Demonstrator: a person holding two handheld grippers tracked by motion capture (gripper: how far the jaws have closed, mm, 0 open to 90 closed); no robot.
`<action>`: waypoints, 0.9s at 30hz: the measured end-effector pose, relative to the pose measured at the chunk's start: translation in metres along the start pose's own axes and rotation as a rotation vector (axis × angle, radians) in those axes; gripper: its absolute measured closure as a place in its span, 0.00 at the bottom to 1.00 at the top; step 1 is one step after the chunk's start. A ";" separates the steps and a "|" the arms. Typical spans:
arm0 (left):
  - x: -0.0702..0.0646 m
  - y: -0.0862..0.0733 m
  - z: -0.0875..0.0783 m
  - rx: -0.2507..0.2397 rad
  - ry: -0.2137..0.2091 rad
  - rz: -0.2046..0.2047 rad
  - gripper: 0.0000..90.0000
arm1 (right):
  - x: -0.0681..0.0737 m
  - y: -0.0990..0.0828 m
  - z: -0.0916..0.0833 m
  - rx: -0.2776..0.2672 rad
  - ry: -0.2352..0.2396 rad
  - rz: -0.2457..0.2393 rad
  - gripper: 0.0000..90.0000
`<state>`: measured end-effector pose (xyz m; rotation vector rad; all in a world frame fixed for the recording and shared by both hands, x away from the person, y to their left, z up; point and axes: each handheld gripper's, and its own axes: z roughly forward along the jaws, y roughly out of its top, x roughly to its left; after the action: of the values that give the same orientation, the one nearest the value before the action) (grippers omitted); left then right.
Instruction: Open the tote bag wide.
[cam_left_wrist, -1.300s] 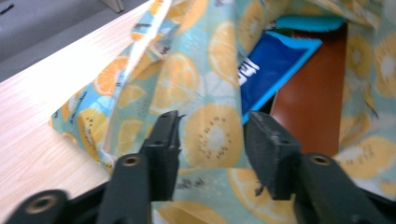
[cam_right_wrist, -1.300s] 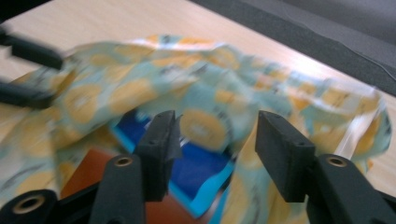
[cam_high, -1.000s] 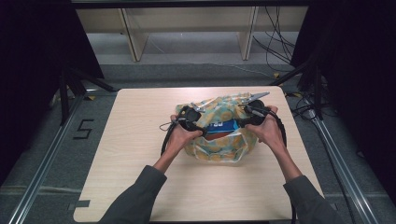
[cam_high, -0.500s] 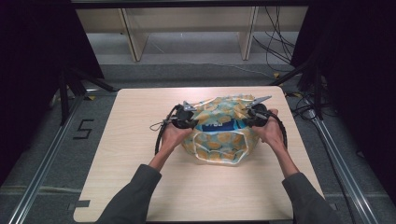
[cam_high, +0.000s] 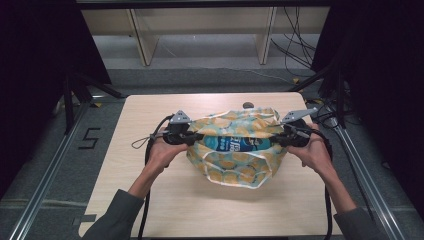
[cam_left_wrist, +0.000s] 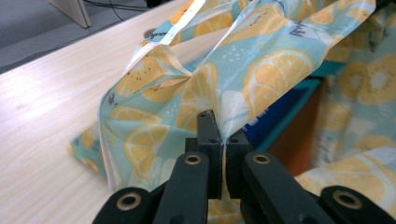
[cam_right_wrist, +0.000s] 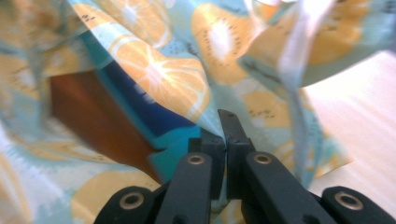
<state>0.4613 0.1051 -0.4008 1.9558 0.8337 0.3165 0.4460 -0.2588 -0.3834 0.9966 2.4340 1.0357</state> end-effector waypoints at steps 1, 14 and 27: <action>0.004 0.003 0.005 0.002 0.003 -0.014 0.99 | -0.003 0.003 0.001 0.000 -0.018 0.012 1.00; 0.058 -0.012 0.089 0.114 0.133 -0.148 0.96 | -0.076 -0.001 0.084 0.076 -0.116 0.260 1.00; 0.040 0.002 0.082 0.126 0.127 -0.102 0.96 | -0.041 0.027 0.023 -0.076 0.009 0.178 0.65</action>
<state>0.5349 0.0759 -0.4462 2.0170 1.0541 0.3382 0.4998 -0.2625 -0.3794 1.2022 2.3272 1.1840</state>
